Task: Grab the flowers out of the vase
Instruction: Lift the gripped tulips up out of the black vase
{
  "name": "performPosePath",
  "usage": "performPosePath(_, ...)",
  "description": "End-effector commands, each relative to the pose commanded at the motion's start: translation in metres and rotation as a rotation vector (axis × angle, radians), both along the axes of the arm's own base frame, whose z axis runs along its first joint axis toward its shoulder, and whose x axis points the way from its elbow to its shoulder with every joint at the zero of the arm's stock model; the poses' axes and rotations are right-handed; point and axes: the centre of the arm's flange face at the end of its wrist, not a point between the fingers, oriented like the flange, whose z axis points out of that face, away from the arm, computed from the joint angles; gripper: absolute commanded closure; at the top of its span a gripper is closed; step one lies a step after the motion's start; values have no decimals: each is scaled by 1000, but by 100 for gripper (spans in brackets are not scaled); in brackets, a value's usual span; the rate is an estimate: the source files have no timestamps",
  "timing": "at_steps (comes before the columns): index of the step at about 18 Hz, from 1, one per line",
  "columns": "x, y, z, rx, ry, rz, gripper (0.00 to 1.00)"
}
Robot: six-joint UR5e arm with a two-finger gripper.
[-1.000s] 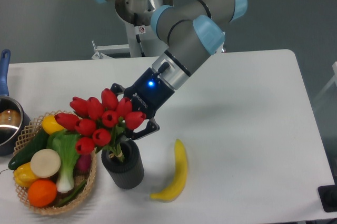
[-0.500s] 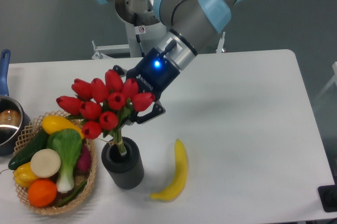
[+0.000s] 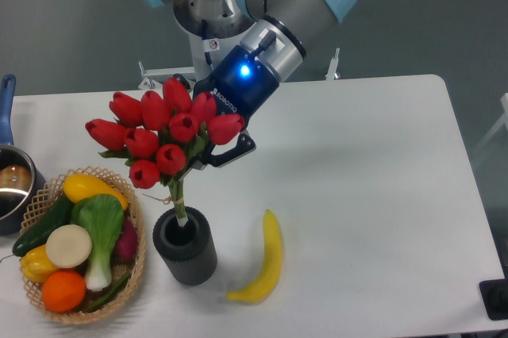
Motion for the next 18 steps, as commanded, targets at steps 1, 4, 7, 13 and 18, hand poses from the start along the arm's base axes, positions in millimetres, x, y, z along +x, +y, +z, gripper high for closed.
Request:
performPosePath(1,-2,-1,6,5,3,4,52)
performPosePath(4,-20,-11,25,18,10,45,52)
performPosePath(7,-46,-27,33,26,38,93,52)
performPosePath(13,-99,-58,19,33,116,160,52)
performPosePath(18,-126,-68,5,28,129,183,52)
